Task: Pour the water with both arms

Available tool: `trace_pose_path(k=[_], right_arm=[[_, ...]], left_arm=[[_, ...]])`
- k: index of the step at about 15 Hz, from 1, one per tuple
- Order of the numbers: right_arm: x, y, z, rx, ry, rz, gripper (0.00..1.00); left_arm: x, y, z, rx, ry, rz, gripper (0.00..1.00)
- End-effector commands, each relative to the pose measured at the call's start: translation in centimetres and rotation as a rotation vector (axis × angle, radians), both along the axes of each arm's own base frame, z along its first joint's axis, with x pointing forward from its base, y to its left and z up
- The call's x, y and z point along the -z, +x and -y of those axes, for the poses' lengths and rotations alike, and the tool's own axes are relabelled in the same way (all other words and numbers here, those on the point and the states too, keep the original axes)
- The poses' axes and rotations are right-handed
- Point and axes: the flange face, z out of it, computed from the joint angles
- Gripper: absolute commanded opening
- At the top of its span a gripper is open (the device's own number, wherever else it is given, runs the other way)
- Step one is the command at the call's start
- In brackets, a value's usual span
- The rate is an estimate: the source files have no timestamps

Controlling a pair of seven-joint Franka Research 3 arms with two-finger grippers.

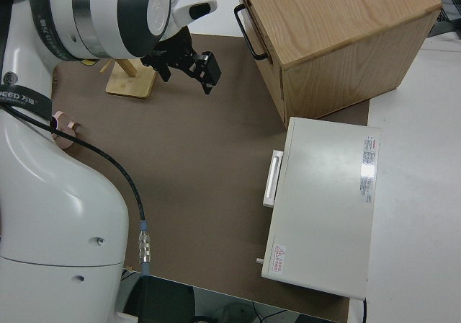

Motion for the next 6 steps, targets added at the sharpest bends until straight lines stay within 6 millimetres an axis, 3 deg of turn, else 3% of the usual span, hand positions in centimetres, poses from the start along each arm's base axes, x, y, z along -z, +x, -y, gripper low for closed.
trace_pose_path(k=[1,3,6], right_arm=[[-0.1,-0.3,0.1,-0.008,0.012,0.012,0.992],[-0.1,-0.3,0.1,-0.008,0.012,0.012,0.992],[-0.1,-0.3,0.0,-0.010,0.012,0.012,0.992]], left_arm=[[0.3,-0.6,3.2,0.009,0.040,-0.034,1.00],[0.5,-1.1,5.0,0.038,0.037,-0.067,1.00],[0.6,-1.1,5.5,0.049,0.036,-0.072,1.00]])
